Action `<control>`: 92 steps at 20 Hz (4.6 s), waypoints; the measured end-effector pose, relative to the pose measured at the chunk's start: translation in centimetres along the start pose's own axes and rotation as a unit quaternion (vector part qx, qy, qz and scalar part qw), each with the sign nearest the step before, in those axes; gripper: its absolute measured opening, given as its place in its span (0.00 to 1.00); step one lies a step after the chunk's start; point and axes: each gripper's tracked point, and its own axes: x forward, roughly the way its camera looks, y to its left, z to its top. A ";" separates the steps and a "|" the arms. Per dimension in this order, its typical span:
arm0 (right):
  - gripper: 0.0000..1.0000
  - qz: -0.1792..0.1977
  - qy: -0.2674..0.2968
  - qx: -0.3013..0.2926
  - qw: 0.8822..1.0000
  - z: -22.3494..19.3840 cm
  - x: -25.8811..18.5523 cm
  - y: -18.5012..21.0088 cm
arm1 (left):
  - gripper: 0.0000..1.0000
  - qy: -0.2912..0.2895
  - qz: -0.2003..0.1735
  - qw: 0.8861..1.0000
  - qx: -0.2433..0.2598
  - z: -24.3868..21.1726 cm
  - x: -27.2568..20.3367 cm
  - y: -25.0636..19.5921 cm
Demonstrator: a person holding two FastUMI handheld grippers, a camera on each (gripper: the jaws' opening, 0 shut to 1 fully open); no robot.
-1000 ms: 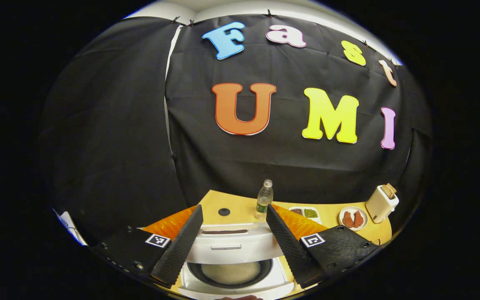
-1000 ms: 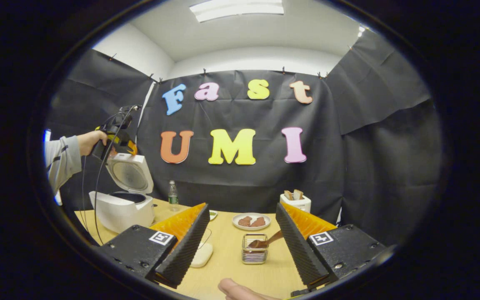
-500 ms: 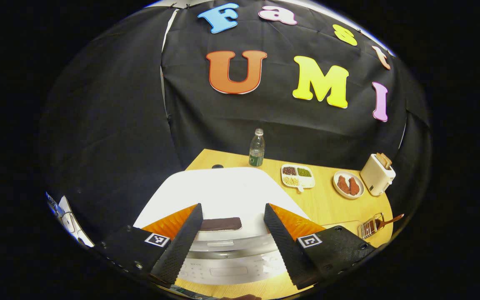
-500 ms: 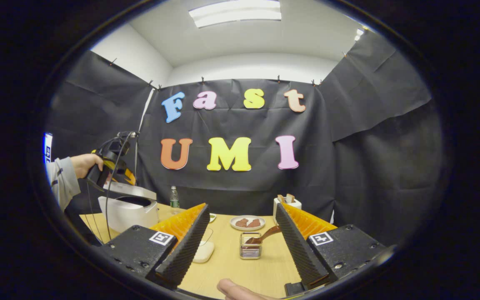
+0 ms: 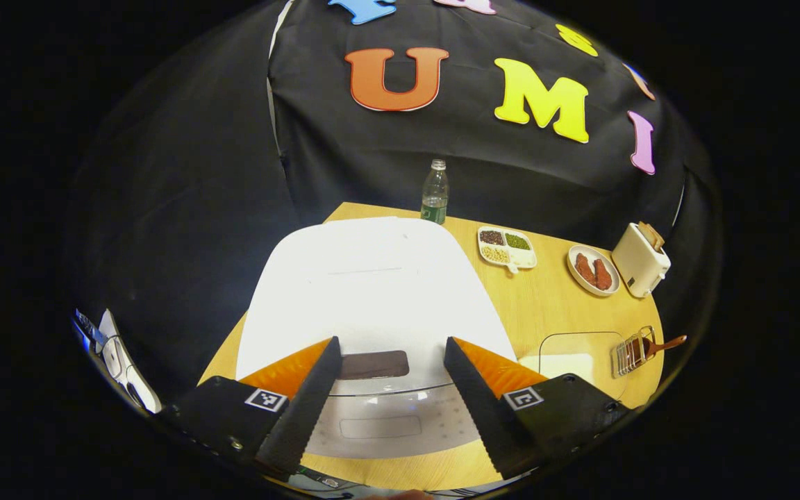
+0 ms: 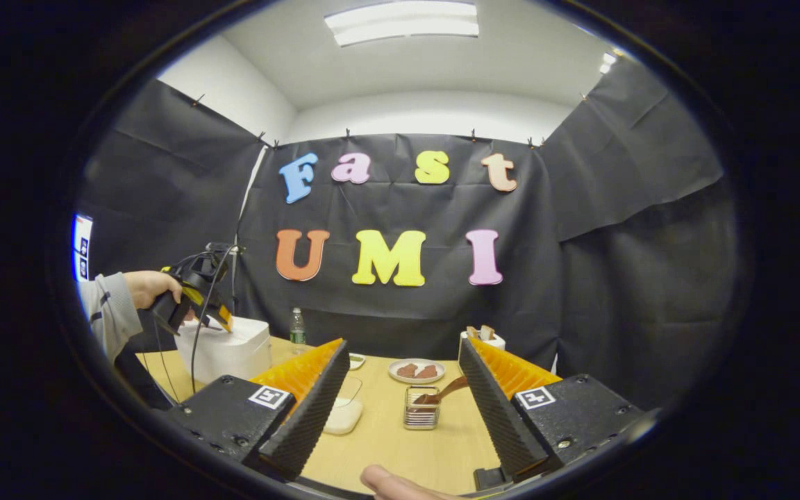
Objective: Close the left gripper, press the button to open the rice cooker; take a wooden spoon from the chopstick holder with the right hand, scoop a spoonful of rice and pour it into the rice cooker, then put the wooden spoon back into the chopstick holder.
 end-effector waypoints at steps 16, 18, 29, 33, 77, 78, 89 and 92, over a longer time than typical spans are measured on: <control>1.00 -0.014 0.003 -0.006 1.000 0.4 -0.3 -0.5 | 0.95 -0.080 0.001 0.997 -0.023 1.9 -1.0 -0.3; 1.00 -0.023 0.002 0.003 1.000 0.5 -0.2 -1.1 | 0.96 -0.122 -0.010 0.992 -0.021 3.8 -3.2 -0.4; 1.00 -0.022 0.007 0.002 1.000 -0.2 1.0 -0.4 | 0.93 -0.092 -0.042 0.991 -0.084 4.4 -2.1 0.3; 1.00 -0.008 0.032 0.005 0.999 -2.4 2.6 0.8 | 0.93 -0.119 -0.027 0.990 -0.065 5.9 -2.8 1.0; 1.00 0.036 0.041 0.041 0.998 -6.2 4.6 0.4 | 0.95 -0.045 0.023 0.999 0.003 5.5 -0.9 0.4; 1.00 0.033 0.034 0.036 0.998 -5.7 4.3 0.4 | 0.95 -0.030 0.023 0.999 -0.002 4.3 -0.5 0.9; 1.00 0.028 0.026 0.032 0.999 -5.2 3.7 0.5 | 0.98 -0.044 0.023 0.999 -0.022 1.8 2.0 1.8; 1.00 0.025 0.030 0.034 0.999 -5.4 4.0 0.5 | 0.94 -0.051 0.026 0.998 -0.018 1.8 1.1 1.8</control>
